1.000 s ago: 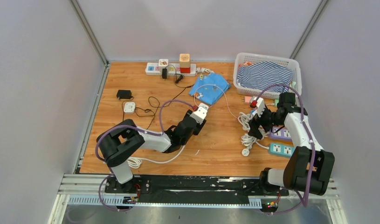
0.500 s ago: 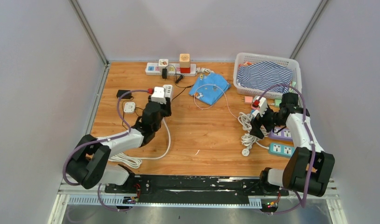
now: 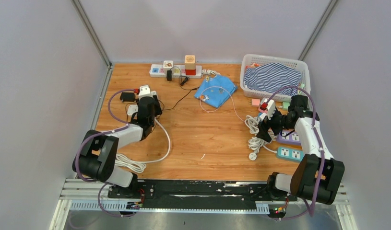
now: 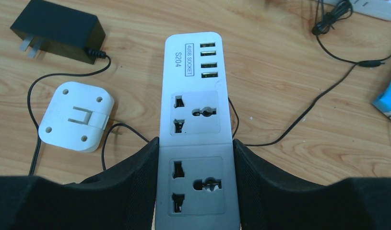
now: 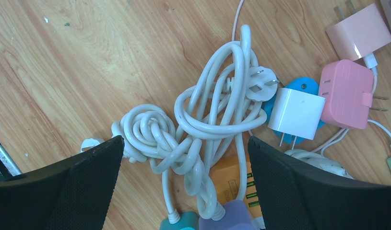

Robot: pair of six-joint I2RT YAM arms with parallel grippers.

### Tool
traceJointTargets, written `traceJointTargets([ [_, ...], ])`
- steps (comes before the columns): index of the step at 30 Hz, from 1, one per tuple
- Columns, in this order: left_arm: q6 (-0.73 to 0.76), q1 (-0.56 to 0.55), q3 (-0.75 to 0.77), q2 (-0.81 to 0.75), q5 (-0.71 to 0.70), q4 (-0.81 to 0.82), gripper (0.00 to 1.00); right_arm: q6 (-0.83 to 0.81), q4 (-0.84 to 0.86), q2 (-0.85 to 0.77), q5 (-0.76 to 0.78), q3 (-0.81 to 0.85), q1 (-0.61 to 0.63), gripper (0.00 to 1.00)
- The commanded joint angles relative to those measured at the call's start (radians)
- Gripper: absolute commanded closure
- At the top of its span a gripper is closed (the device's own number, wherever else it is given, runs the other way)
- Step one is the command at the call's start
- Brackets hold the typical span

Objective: Pull the plug off the socket
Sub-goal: Move the socket to the center of the board.

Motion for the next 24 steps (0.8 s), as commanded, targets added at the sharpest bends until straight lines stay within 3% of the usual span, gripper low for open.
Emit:
traceJointTargets([
  [1,-0.055,0.020,0.043,0.026,-0.070,0.005,1.00,-0.022,-0.020,-0.023,-0.036,-0.012,-0.016,0.00],
  [13,-0.103,0.082,0.245,0.174,0.001,-0.041,1.00,-0.029,-0.018,-0.039,-0.056,-0.017,-0.014,0.00],
  [24,-0.120,0.106,0.449,0.343,-0.028,-0.107,1.00,-0.033,-0.018,-0.038,-0.060,-0.017,-0.013,0.00],
])
